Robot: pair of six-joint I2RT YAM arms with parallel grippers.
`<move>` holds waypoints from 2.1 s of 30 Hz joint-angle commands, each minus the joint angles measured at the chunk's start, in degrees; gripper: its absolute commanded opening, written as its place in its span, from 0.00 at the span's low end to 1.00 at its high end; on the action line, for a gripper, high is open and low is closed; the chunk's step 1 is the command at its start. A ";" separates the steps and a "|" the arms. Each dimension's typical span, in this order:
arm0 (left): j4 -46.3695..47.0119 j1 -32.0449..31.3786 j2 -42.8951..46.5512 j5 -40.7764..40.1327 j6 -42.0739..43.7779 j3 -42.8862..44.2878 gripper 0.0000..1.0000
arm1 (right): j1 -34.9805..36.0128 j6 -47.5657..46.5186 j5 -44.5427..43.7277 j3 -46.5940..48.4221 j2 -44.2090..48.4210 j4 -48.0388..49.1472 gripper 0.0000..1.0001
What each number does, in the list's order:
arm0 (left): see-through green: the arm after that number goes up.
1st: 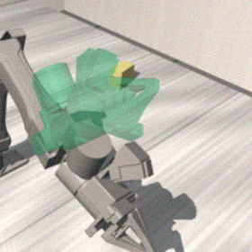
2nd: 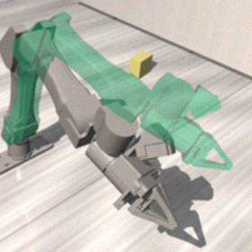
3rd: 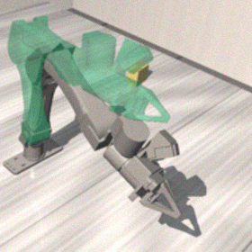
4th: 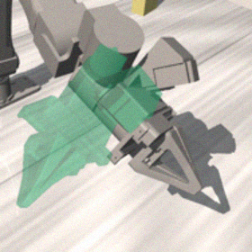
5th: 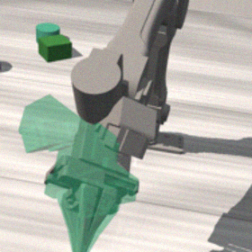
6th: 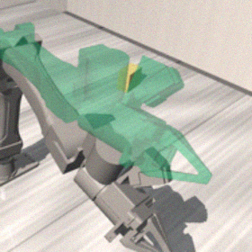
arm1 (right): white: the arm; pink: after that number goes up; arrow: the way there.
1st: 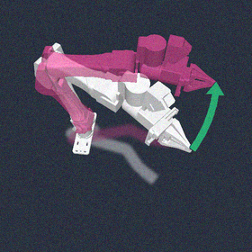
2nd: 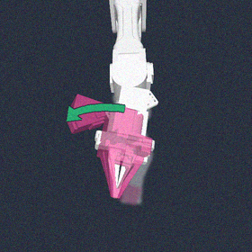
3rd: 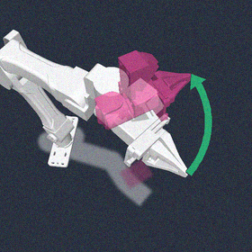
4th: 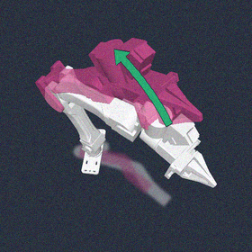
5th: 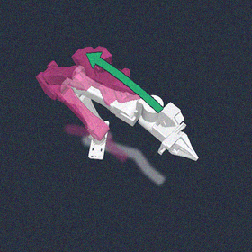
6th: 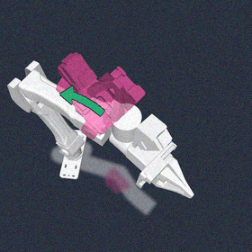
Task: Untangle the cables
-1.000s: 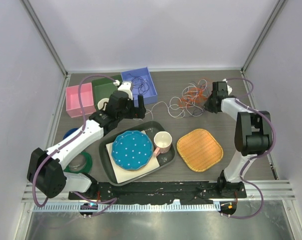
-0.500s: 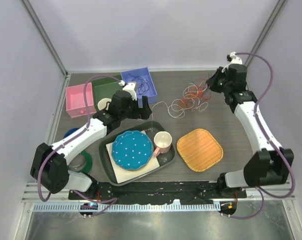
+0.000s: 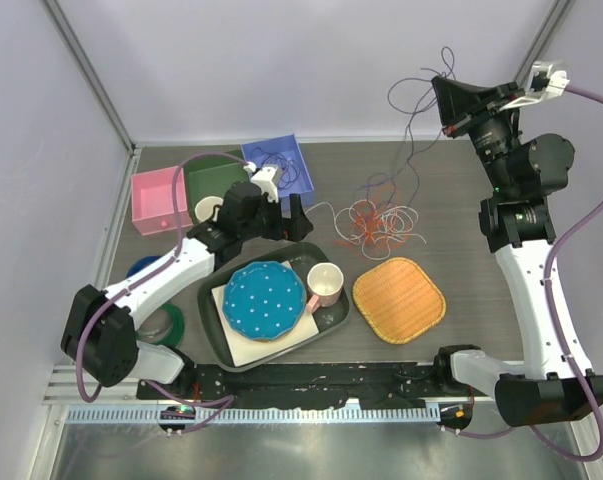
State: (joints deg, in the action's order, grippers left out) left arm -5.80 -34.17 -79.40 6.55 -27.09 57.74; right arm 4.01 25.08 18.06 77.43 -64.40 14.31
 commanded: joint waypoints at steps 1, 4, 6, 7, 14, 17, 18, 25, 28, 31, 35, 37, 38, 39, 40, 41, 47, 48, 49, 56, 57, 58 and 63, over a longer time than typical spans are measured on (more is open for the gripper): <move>4.31 -0.46 1.53 3.12 -0.77 -0.26 1.00 | 0.03 1.82 -2.40 4.74 -1.51 6.88 0.01; 4.66 -0.54 1.52 4.08 -0.77 0.36 1.00 | 0.03 0.24 -4.88 9.57 -5.10 3.55 0.01; 5.19 -0.63 1.00 5.23 -0.07 2.02 1.00 | -0.06 0.06 -4.36 13.78 -7.40 -1.37 0.01; 5.27 -0.89 0.65 5.84 0.89 3.07 1.00 | 0.03 0.14 -3.57 14.41 -8.19 -2.69 0.01; 5.28 -1.77 -5.06 12.43 7.31 15.37 1.00 | 0.03 2.43 -5.75 9.41 -8.55 -6.04 0.01; 6.93 -2.56 -8.84 17.70 8.02 19.95 1.00 | 0.29 3.66 -7.16 6.69 -7.58 -6.66 0.01; 7.12 -2.91 -9.80 17.89 8.02 21.00 1.00 | 0.47 3.75 -7.43 5.38 -6.97 -6.75 0.01; 6.34 -9.23 -19.73 11.32 9.07 33.13 1.00 | 2.57 6.38 -15.23 -0.34 -4.42 -9.21 0.01; 3.26 -11.43 -23.78 9.28 10.22 39.28 1.00 | 3.19 8.84 -17.79 -2.89 -3.45 -9.30 0.01; 2.64 -12.84 -27.64 8.23 10.31 43.42 1.00 | 3.72 10.86 -19.72 -5.79 -2.66 -7.19 0.01; 2.02 -13.72 -32.65 4.29 8.64 48.60 1.00 | 4.08 12.10 -19.91 -7.55 -1.96 -7.27 0.01; 0.72 -13.99 -36.26 2.95 7.15 52.64 1.00 | 4.34 12.71 -19.91 -8.08 -1.78 -6.93 0.01; 0.36 -13.99 -37.40 3.38 6.18 53.96 1.00 | 4.60 13.15 -20.61 -8.69 -1.69 -6.75 0.01; 0.27 -14.08 -38.37 3.56 5.74 56.32 0.98 | 4.69 13.41 -20.87 -9.05 -1.52 -6.40 0.01; 0.09 -14.08 -40.29 3.56 5.39 57.30 0.95 | 4.86 13.94 -21.23 -9.31 -1.60 -5.79 0.01; -0.08 -14.17 -41.01 3.30 4.86 58.27 0.92 | 4.95 14.20 -21.32 -9.84 -1.60 -5.69 0.01; -1.84 -14.08 -45.40 1.19 5.29 64.07 0.56 | 5.04 15.26 -21.49 -11.33 -2.83 -4.81 0.01; -2.54 -14.17 -45.76 1.10 5.99 64.69 0.21 | 5.04 15.26 -22.10 -11.60 -2.92 -4.90 0.01; -3.68 -14.17 -45.85 -0.03 6.35 65.31 0.01 | 5.04 15.26 -22.28 -11.77 -3.27 -4.55 0.01; -11.32 -14.17 -42.69 -9.26 11.35 65.14 0.00 | 4.87 11.75 -38.52 -10.02 -8.53 -12.97 0.80; -12.29 -14.08 -41.55 -9.97 11.53 64.96 0.00 | 4.78 11.05 -40.28 -9.84 -9.16 -13.86 0.86; -14.13 -14.08 -40.85 -10.58 12.41 64.87 0.00 | 4.78 10.78 -42.48 -9.93 -9.68 -15.78 0.89; -19.15 -13.38 -36.98 -11.82 13.73 64.17 0.00 | 4.78 9.81 -47.33 -13.53 -9.08 -15.97 0.95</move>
State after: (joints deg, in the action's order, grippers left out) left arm -20.60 -48.21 -124.01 -2.28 -16.01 120.92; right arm 8.86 36.67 -20.60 64.93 -75.31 -0.75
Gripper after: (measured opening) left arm 0.027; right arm 0.942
